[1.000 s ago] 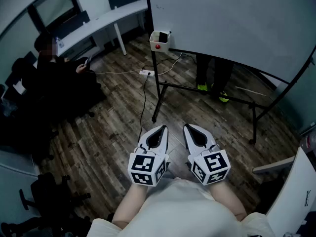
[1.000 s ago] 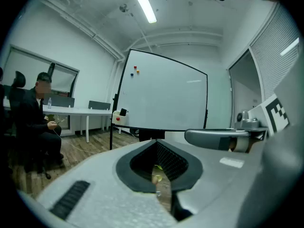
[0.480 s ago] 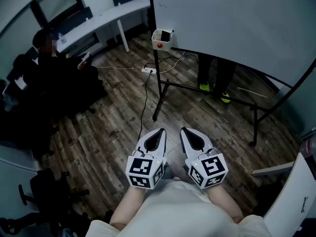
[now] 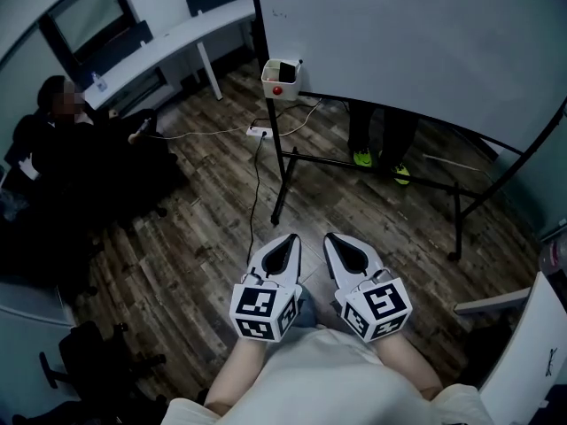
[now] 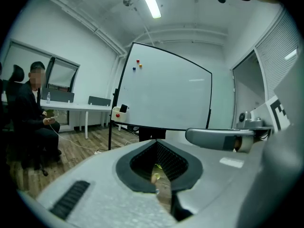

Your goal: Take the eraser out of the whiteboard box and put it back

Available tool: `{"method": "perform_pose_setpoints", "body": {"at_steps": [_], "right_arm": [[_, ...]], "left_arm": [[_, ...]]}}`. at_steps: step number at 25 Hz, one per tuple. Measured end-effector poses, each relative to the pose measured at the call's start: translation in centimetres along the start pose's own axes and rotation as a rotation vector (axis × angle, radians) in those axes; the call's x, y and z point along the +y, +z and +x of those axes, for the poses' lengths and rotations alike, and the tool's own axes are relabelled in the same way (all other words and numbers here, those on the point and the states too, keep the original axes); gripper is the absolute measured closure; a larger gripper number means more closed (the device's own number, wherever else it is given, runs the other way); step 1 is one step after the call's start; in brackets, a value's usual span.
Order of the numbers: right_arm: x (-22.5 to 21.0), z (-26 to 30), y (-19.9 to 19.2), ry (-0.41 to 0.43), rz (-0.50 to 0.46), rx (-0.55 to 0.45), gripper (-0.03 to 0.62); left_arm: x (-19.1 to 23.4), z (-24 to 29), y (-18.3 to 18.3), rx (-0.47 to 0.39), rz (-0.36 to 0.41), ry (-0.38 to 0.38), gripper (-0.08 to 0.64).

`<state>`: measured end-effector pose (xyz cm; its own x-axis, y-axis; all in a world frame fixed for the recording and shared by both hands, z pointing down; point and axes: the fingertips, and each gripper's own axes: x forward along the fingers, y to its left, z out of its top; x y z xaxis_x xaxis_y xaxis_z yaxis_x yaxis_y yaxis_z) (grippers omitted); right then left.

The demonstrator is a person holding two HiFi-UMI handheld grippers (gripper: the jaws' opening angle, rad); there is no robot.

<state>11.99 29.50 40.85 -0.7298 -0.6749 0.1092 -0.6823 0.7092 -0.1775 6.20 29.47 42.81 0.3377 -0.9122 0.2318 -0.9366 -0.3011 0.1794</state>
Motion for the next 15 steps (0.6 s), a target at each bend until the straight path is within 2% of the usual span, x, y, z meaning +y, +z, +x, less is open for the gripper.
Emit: {"method": "perform_pose_setpoints", "body": {"at_steps": [15], "right_arm": [[-3.6, 8.4, 1.9, -0.004, 0.000, 0.022, 0.588]], "left_arm": [[5.9, 6.9, 2.7, 0.025, 0.013, -0.011, 0.555]]}}
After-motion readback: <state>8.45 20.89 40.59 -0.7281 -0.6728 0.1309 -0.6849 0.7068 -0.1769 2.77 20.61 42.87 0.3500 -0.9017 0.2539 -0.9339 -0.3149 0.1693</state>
